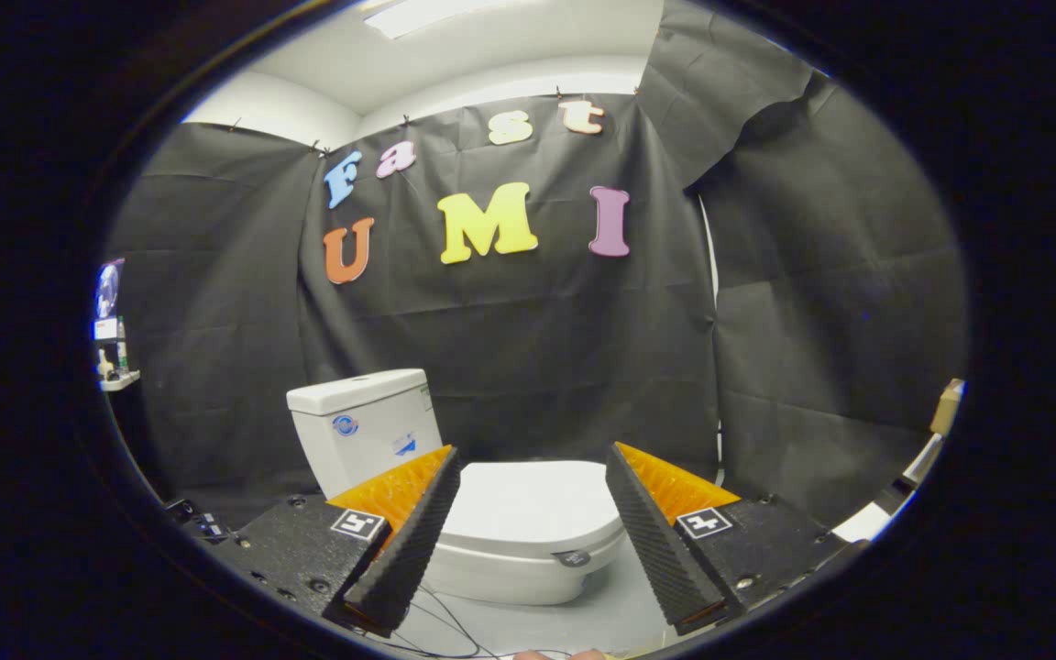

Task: Open the toilet lid.

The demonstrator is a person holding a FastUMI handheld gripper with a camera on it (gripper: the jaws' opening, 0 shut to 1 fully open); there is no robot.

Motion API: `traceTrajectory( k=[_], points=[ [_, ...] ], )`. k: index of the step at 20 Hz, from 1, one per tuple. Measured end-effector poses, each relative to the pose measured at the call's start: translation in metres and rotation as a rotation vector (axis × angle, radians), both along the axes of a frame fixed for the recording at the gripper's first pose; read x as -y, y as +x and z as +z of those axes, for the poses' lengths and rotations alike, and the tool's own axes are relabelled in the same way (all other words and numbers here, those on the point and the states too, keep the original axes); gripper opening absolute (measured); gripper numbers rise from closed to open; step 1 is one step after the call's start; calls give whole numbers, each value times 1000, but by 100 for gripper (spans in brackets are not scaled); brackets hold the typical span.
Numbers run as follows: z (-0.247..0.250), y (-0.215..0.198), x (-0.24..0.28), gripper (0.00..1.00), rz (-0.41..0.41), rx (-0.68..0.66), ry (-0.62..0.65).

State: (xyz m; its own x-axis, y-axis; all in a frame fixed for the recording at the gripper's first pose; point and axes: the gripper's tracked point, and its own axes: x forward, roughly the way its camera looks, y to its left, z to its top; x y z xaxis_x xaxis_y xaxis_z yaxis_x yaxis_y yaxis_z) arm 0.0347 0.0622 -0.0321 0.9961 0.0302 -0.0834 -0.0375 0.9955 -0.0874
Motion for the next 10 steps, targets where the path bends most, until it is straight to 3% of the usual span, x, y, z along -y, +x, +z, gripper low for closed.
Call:
traceTrajectory(
  k=[5,10],
  points=[
    [-37,30,-7,100,20,-121,95],
    [-86,76,8,99,-43,-283,195]
  ],
)
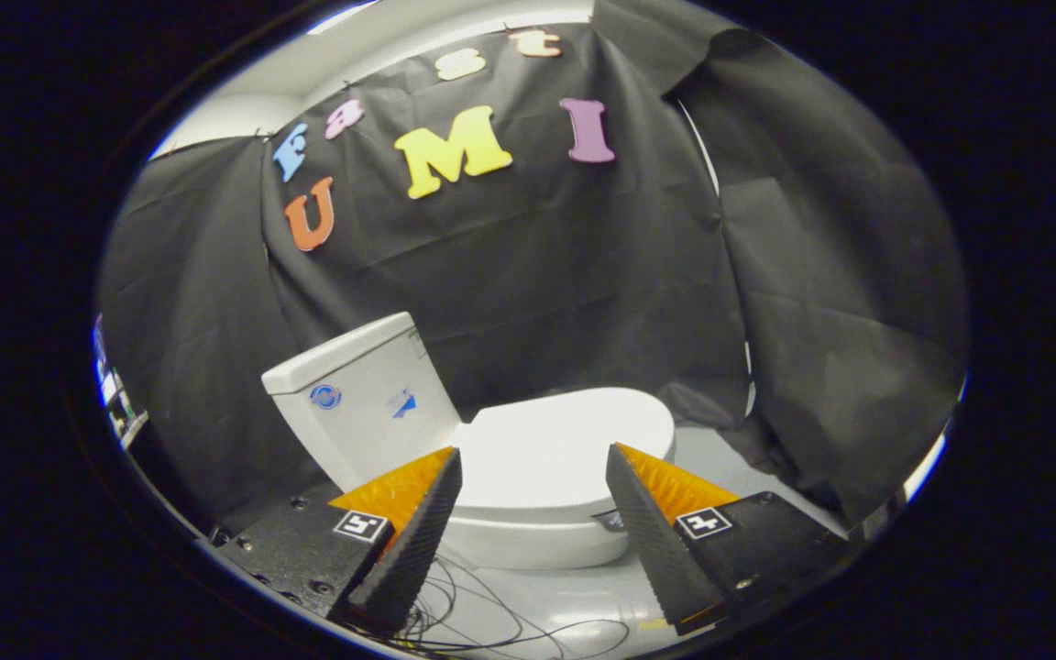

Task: Open the toilet lid.

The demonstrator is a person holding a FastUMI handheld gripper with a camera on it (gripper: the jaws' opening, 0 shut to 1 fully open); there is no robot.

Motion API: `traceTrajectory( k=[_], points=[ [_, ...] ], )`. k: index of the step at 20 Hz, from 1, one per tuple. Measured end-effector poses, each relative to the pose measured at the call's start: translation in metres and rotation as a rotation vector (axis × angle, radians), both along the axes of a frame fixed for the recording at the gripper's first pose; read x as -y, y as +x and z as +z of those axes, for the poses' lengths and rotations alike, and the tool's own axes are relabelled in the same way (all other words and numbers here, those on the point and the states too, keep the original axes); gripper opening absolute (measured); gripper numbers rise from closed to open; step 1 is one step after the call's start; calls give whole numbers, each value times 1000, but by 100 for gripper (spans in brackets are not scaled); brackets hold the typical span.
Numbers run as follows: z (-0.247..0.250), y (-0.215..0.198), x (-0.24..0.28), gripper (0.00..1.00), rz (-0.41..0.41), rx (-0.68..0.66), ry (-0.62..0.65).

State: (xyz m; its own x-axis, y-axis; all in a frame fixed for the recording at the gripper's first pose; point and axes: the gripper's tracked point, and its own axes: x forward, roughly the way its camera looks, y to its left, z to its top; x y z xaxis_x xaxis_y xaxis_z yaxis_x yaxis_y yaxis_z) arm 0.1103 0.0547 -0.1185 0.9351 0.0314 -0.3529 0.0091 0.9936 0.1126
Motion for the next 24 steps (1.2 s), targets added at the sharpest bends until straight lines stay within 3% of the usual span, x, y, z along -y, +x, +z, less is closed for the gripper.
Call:
traceTrajectory(
  k=[11,15,24],
  points=[
    [-108,41,31,97,-110,-295,389],
    [-138,47,53,96,-190,-345,468],
    [-191,65,96,82,-371,-398,693]
  ],
)
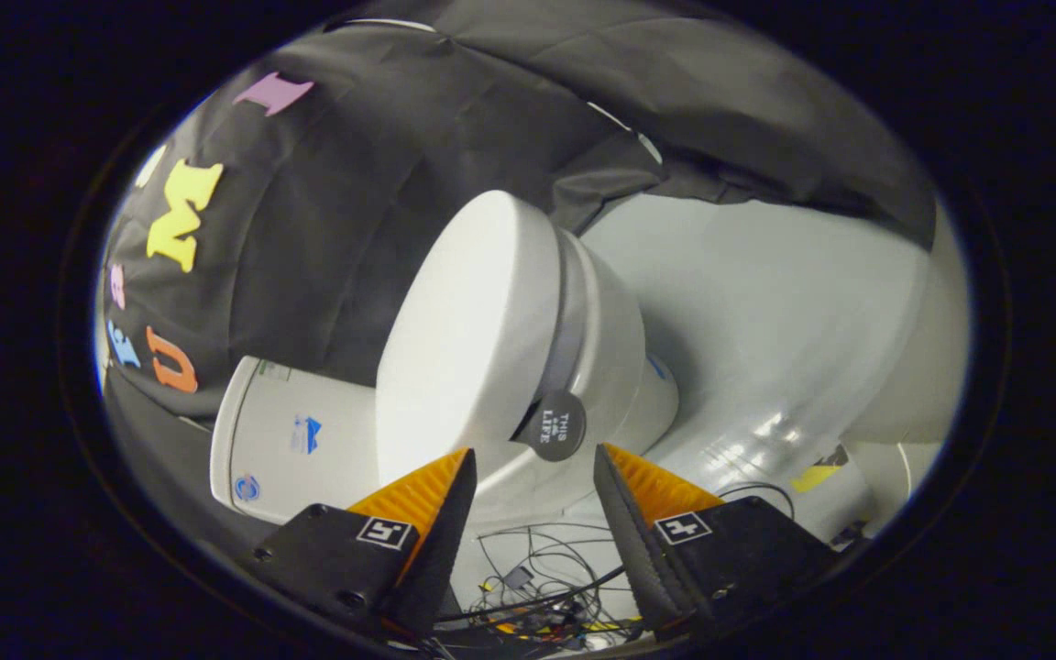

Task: Open the toilet lid.

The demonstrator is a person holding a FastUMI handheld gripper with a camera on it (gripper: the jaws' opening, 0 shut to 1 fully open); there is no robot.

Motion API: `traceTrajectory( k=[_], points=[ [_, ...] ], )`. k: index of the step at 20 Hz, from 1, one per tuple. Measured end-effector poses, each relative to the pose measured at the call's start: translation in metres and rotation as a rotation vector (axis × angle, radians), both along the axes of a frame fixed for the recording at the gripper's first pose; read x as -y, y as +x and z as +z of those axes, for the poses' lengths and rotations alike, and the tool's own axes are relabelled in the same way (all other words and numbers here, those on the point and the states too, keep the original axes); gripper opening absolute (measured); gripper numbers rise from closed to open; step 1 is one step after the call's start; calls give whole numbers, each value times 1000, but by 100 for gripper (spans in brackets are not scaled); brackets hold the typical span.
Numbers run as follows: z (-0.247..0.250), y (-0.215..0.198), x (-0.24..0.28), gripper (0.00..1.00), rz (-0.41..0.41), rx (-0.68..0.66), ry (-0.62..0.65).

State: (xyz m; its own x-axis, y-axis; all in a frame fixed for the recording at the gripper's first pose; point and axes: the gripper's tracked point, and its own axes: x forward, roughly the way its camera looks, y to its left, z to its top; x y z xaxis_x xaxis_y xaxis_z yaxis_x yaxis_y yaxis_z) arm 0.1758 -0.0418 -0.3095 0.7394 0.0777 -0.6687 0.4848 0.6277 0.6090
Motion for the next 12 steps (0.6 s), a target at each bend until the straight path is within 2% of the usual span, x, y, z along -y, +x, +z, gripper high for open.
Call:
traceTrajectory(
  k=[3,9,12],
  points=[
    [-5,7,7,77,-39,9,46],
    [-13,8,16,59,-65,30,138],
    [-19,18,17,44,-80,22,146]
  ],
)
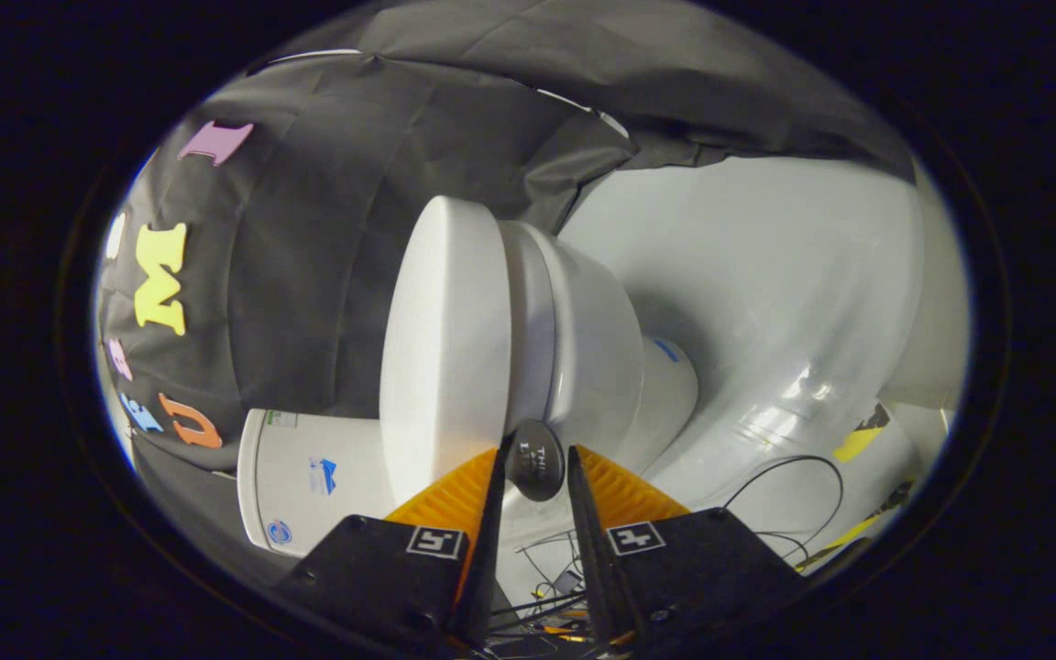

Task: Open the toilet lid.

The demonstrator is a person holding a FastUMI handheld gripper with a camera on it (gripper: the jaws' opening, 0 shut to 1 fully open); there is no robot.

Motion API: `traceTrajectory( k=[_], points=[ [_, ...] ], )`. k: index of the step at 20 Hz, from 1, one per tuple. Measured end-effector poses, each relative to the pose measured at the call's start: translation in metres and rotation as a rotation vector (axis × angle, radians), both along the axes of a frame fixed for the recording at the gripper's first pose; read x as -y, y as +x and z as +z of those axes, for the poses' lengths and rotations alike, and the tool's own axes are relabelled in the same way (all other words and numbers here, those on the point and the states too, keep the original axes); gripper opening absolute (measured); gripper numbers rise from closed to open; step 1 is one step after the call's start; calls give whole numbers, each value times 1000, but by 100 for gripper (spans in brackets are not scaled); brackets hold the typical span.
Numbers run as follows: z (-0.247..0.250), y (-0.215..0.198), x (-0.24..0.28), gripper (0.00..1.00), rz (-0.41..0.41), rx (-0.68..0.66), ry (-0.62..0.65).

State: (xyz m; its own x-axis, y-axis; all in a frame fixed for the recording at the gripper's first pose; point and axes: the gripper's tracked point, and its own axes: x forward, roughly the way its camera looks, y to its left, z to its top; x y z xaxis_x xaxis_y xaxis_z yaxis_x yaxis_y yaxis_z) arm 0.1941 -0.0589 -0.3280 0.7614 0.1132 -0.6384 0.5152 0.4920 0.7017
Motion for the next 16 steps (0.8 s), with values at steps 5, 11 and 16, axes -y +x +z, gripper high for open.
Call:
traceTrajectory(
  k=[5,11,16],
  points=[
    [6,11,-3,28,-15,15,32],
    [12,12,-7,7,-22,33,79],
    [28,13,-12,5,1,24,38]
  ],
)
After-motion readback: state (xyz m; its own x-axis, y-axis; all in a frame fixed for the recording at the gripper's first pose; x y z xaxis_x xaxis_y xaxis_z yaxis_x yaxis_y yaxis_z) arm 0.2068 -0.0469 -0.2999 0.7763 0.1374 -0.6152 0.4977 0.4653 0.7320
